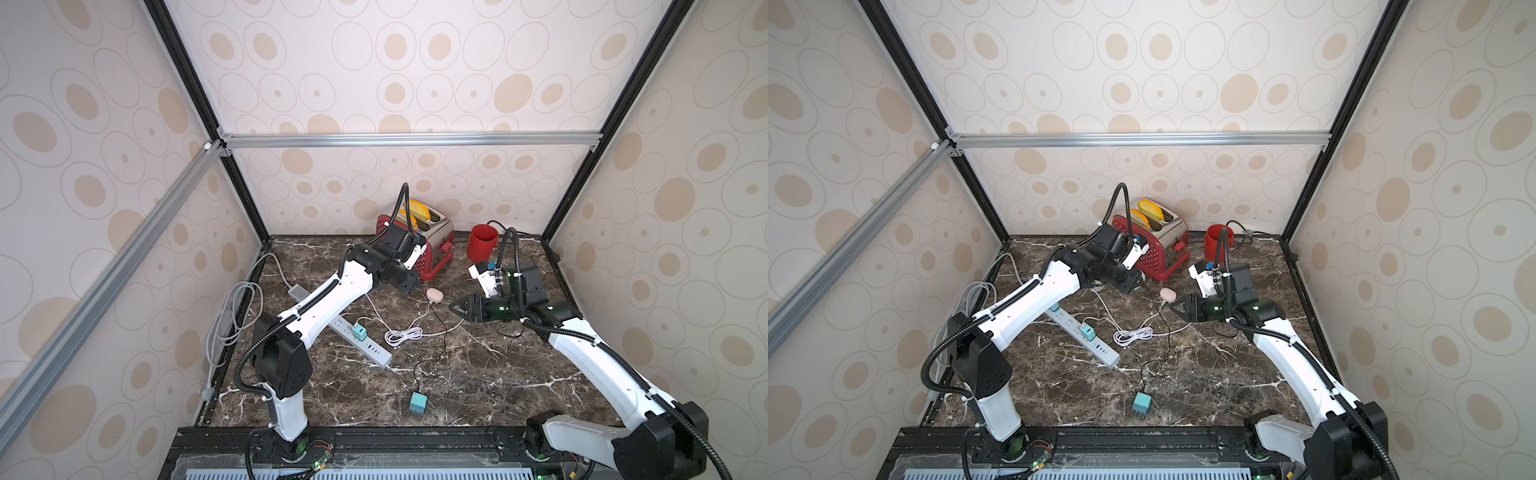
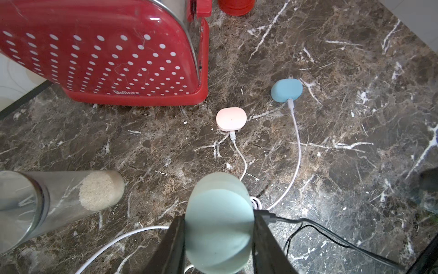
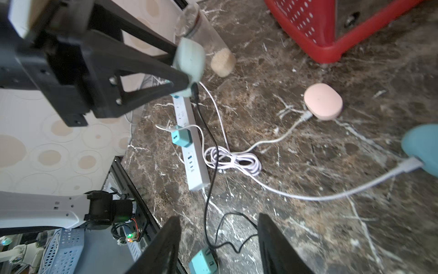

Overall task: Charge the bluetooth headset
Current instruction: Insert the charging cable into the bluetooth headset, then place the bluetooth headset at the center of the board.

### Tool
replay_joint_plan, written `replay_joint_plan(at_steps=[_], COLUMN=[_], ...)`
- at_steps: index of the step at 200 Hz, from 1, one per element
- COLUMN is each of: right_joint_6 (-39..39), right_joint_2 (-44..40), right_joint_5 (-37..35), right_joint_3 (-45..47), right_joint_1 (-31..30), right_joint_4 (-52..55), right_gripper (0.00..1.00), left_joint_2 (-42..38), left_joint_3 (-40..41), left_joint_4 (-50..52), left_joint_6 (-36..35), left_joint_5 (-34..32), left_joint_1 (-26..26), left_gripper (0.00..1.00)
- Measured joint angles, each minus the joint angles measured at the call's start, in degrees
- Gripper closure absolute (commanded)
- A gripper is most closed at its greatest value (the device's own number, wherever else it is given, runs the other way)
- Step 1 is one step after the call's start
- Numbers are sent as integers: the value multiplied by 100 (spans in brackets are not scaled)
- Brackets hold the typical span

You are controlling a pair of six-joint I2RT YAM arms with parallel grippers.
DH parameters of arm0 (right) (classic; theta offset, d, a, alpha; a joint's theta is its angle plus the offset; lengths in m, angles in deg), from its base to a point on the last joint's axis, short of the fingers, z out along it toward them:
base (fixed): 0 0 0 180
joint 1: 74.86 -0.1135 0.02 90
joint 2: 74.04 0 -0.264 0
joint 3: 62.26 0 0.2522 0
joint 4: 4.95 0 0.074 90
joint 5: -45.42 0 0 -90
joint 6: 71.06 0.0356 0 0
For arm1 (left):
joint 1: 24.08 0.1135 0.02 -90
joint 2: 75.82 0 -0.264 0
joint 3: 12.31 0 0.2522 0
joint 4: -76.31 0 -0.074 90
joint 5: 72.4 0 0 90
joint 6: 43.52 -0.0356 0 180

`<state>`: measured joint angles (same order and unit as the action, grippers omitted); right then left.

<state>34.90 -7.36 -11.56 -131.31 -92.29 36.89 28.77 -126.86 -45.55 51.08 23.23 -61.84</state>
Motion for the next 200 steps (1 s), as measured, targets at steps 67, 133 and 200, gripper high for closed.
replay_joint_plan(at_steps=[67, 133, 200], right_joint_6=[210, 321, 323], right_joint_2=[-35, 247, 378], right_joint_5=[-503, -776, -909], right_joint_3=[264, 319, 345], right_joint_1=[0, 0, 0], right_joint_4=[424, 592, 649], right_gripper=[42, 39, 34], left_joint_2=[2094, 3202, 3504], left_joint_3=[-1257, -2015, -2280], left_joint_4=[343, 605, 643], left_joint_6=[81, 173, 210], left_joint_5=[-730, -570, -363], left_joint_1=[28, 273, 337], left_gripper=[98, 93, 65])
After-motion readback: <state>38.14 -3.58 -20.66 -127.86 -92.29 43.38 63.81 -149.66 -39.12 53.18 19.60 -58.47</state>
